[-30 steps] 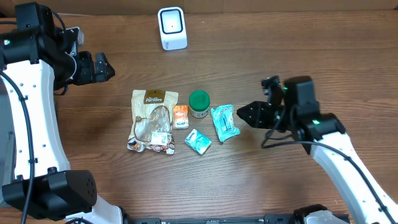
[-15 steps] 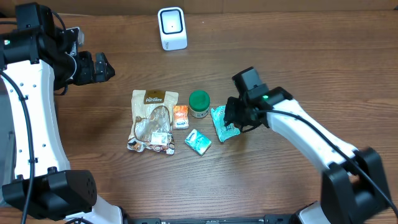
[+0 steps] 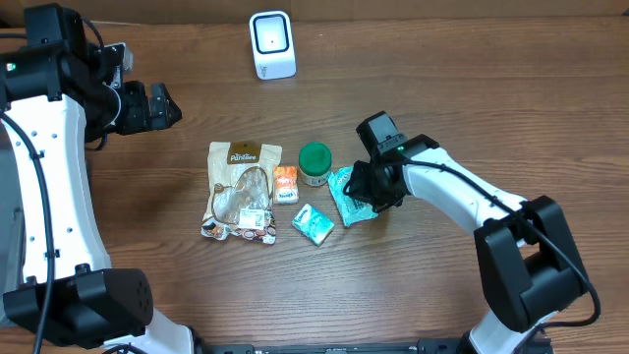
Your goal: Scan the item barcode
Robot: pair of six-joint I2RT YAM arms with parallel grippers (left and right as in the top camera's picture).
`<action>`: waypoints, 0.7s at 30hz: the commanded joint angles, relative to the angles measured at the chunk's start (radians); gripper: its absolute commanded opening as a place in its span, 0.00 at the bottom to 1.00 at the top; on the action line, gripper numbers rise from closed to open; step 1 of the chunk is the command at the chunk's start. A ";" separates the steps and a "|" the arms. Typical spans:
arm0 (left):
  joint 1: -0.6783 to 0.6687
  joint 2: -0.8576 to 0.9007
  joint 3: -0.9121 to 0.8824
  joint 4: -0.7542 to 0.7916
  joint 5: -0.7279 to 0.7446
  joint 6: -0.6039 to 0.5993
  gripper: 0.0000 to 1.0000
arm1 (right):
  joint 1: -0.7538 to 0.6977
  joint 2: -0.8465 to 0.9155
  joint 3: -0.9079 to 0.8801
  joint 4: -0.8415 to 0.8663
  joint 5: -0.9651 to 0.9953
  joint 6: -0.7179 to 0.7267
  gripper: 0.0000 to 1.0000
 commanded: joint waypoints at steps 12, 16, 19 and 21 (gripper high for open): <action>-0.005 -0.010 0.015 0.001 -0.003 0.028 1.00 | 0.010 0.027 0.174 -0.159 0.003 -0.032 0.04; -0.005 -0.010 0.015 0.001 -0.003 0.028 1.00 | 0.026 0.027 0.071 -0.082 -0.025 -0.008 0.04; -0.005 -0.010 0.015 0.001 -0.003 0.028 0.99 | 0.029 0.027 0.014 -0.040 -0.024 0.005 0.05; -0.005 -0.010 0.015 0.001 -0.003 0.028 1.00 | 0.029 0.027 -0.004 -0.029 -0.024 0.013 0.08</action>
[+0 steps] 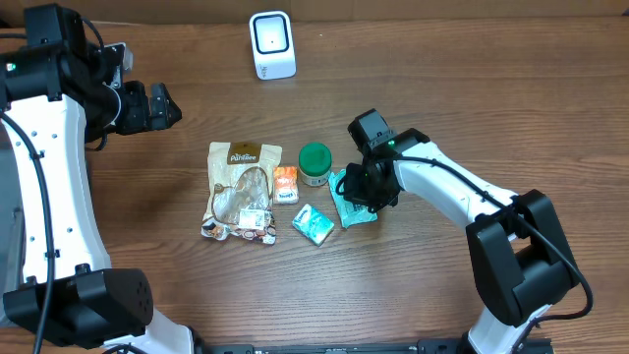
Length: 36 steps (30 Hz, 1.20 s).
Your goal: Scan the item barcode
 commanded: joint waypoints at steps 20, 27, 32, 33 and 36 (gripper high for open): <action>-0.005 -0.010 0.015 0.001 -0.003 0.028 1.00 | -0.090 0.119 0.017 -0.042 -0.063 -0.027 0.07; -0.005 -0.010 0.015 0.001 -0.003 0.028 1.00 | -0.148 0.119 0.174 -0.185 0.119 -0.207 0.07; -0.004 -0.010 0.015 0.001 -0.003 0.028 0.99 | -0.149 0.117 0.314 -0.266 0.016 -0.374 0.18; -0.004 -0.010 0.015 0.001 -0.003 0.029 1.00 | -0.145 0.114 0.328 -0.281 -0.020 -0.392 0.18; -0.006 -0.010 0.015 0.001 -0.003 0.028 0.99 | -0.125 0.109 0.334 -0.321 -0.164 -0.415 0.18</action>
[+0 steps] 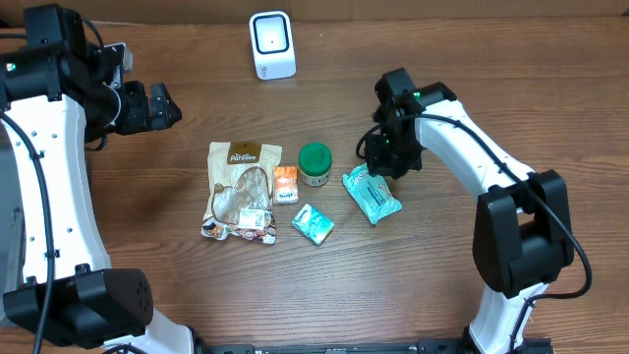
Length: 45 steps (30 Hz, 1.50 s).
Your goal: Scan the item barcode
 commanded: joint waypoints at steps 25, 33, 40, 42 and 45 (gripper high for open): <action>-0.011 -0.011 0.015 0.001 -0.003 0.028 1.00 | -0.060 -0.045 -0.212 0.017 -0.047 0.011 0.20; -0.011 -0.011 0.015 0.001 -0.003 0.028 1.00 | -0.204 -0.223 -0.185 0.031 -0.179 -0.072 0.42; -0.011 -0.011 0.015 0.001 -0.003 0.028 0.99 | -0.267 -0.173 -0.254 0.106 -0.280 -0.120 0.53; -0.011 -0.011 0.015 0.001 -0.003 0.028 1.00 | -0.267 -0.163 -0.305 0.153 -0.280 -0.121 0.57; -0.011 -0.011 0.015 0.001 -0.003 0.028 1.00 | -0.271 -0.160 -0.365 0.219 -0.280 -0.124 0.59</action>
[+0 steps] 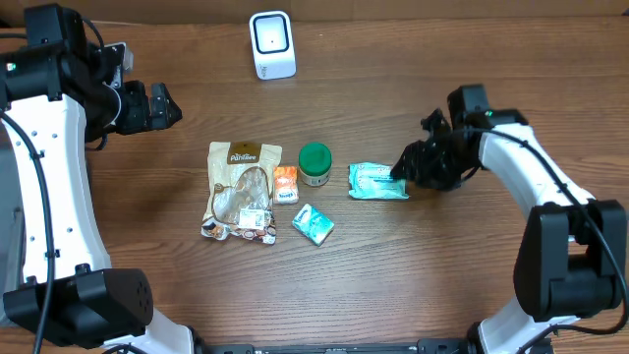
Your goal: Scan the item barcode
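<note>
The white barcode scanner (272, 44) stands at the back of the table. A teal flat packet (374, 181) lies level right of the green-lidded jar, its right end between the fingers of my right gripper (402, 172), which is shut on it. Whether the packet rests on the wood or hangs just above it cannot be told. My left gripper (167, 106) hovers far off at the left rear, holding nothing; its jaws are too dark to read.
A clear snack bag (241, 192), a small orange packet (285, 184), a green-lidded jar (314, 164) and a small teal pack (313, 224) are grouped mid-table. Bare wood lies between the scanner and the group.
My right gripper has moved right and slightly forward with the teal packet. The packet, slanted before, now lies level with its left end pointing at the jar. The left arm is unchanged.
My right gripper was down on the teal packet beside the jar, then still on it a little further left. Later it was further back with the packet slanted below it, clear of the jar. Now it holds the packet level, with the arm further right.
</note>
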Robot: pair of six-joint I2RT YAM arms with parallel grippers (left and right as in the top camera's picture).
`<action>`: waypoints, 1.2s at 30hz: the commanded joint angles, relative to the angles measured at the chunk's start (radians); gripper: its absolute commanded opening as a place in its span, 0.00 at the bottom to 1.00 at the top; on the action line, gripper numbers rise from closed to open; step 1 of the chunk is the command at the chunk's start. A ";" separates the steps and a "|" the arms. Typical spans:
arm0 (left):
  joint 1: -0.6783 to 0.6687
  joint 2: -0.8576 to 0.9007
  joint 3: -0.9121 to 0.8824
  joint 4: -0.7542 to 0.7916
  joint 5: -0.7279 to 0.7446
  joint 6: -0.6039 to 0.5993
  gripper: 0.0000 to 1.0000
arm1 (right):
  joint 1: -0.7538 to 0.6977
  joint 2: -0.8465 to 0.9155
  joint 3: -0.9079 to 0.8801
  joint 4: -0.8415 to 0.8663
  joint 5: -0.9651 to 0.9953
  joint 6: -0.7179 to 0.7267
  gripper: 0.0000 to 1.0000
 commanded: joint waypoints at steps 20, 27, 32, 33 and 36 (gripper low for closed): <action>-0.007 -0.011 0.015 0.001 -0.003 0.028 0.99 | -0.001 0.147 -0.167 0.295 -0.051 -0.014 0.25; -0.007 -0.011 0.015 0.001 -0.003 0.029 1.00 | -0.008 0.140 -0.163 0.294 -0.087 -0.010 0.04; -0.007 -0.011 0.015 0.001 -0.003 0.028 1.00 | -0.018 0.051 -0.116 0.234 -0.109 0.016 0.04; -0.007 -0.011 0.015 0.001 -0.003 0.028 0.99 | -0.018 0.020 -0.097 0.204 -0.097 0.016 0.04; -0.007 -0.011 0.015 0.001 -0.003 0.028 1.00 | -0.015 -0.064 -0.036 0.118 0.009 0.045 0.04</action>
